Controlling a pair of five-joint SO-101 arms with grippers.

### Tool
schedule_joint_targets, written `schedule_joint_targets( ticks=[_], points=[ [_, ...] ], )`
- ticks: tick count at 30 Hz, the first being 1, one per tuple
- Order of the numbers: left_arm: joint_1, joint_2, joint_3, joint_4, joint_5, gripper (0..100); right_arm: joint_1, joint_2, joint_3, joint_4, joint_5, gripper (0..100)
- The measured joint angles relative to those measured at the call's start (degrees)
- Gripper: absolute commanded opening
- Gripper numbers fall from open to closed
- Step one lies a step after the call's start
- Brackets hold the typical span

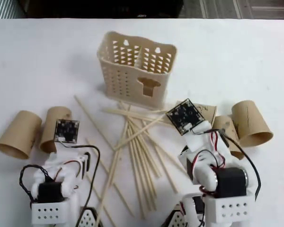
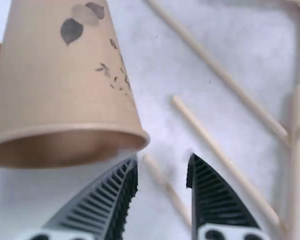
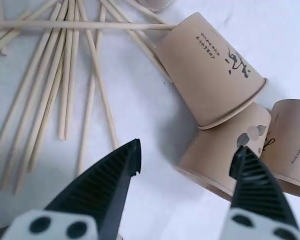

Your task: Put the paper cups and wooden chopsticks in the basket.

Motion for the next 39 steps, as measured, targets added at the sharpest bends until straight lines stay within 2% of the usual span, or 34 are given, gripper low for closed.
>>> schedule_joint_targets(
  ticks=[10,20,34,39],
  points=[
    [0.00,0.00,0.00,0.00,0.00,17,0.35,8.62,4.66,-6.15,-0.09,29.1],
    [0.00,0.00,0.00,0.00,0.00,17,0.35,13.45,4.75,-7.03,-0.09,29.0],
    [0.00,0.00,0.00,0.00,0.00,17,0.44,29.80,-10.11,-7.03,-0.18,28.3],
    [0.00,0.00,0.00,0.00,0.00,17,1.58,34.90,-14.33,-9.85,-6.95,24.0]
  ],
)
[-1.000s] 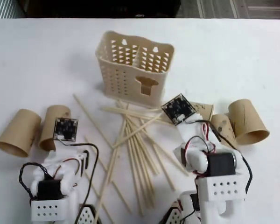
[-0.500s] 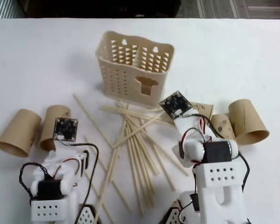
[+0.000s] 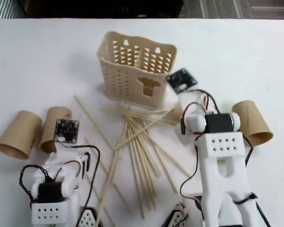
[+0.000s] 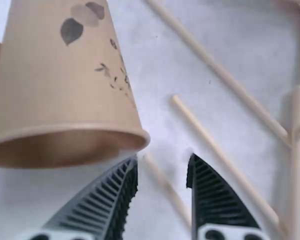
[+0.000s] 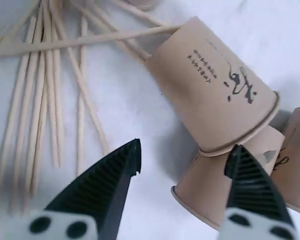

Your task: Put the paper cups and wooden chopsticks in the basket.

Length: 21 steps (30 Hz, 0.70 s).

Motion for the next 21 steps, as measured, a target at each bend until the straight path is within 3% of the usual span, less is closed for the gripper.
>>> schedule_joint_targets(
  ticks=[8,15,21],
  points=[
    [0.00,0.00,0.00,0.00,0.00,17,5.19,8.79,-0.44,-6.07,-8.70,24.0],
    [0.00,0.00,0.00,0.00,0.00,17,7.21,16.53,-1.14,-13.01,-11.60,23.1],
    [0.00,0.00,0.00,0.00,0.00,17,7.38,22.24,-5.63,-13.54,-11.87,9.1]
  ],
)
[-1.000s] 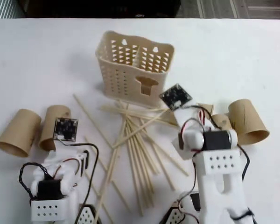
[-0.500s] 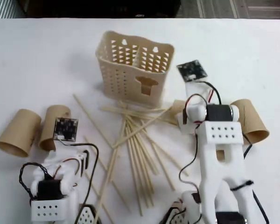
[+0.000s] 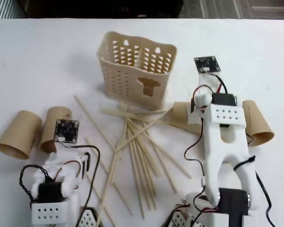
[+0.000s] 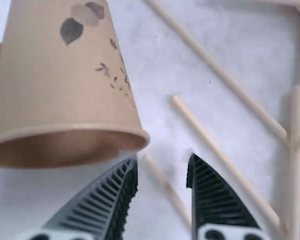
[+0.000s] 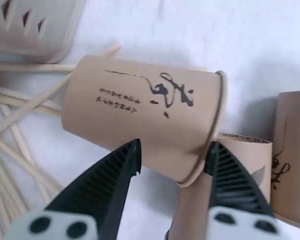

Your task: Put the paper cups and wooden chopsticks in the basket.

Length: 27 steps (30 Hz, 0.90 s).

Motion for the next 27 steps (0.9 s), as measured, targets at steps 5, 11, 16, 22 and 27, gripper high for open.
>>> schedule_joint_targets(
  ticks=[5,11,16,22,27],
  points=[
    [0.00,0.00,0.00,0.00,0.00,17,0.00,1.32,-4.31,3.52,0.00,1.8],
    [0.00,0.00,0.00,0.00,0.00,17,-0.44,1.76,-9.76,10.81,0.00,1.9],
    [0.00,0.00,0.00,0.00,0.00,17,-0.44,1.76,-15.30,16.35,0.00,1.9],
    [0.00,0.00,0.00,0.00,0.00,17,-0.44,1.76,-19.08,21.36,1.49,7.2],
    [0.00,0.00,0.00,0.00,0.00,17,-0.53,2.46,-18.29,21.45,-0.88,15.6]
  ],
)
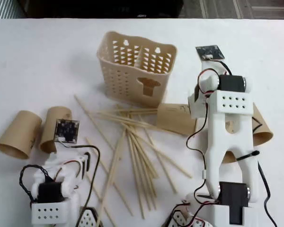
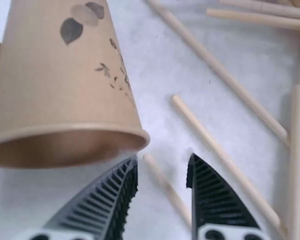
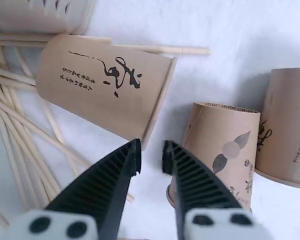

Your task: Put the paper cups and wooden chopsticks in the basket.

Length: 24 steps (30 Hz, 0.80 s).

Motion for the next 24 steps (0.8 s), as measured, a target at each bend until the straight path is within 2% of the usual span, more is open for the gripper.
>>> schedule_joint_targets(
  ticks=[9,24],
  points=[
    [0.00,0.00,0.00,0.00,0.00,17,-5.89,0.00,6.15,-6.95,-4.13,14.7],
    [0.00,0.00,0.00,0.00,0.00,17,-2.99,0.00,8.00,-9.32,-6.24,14.8]
  ],
)
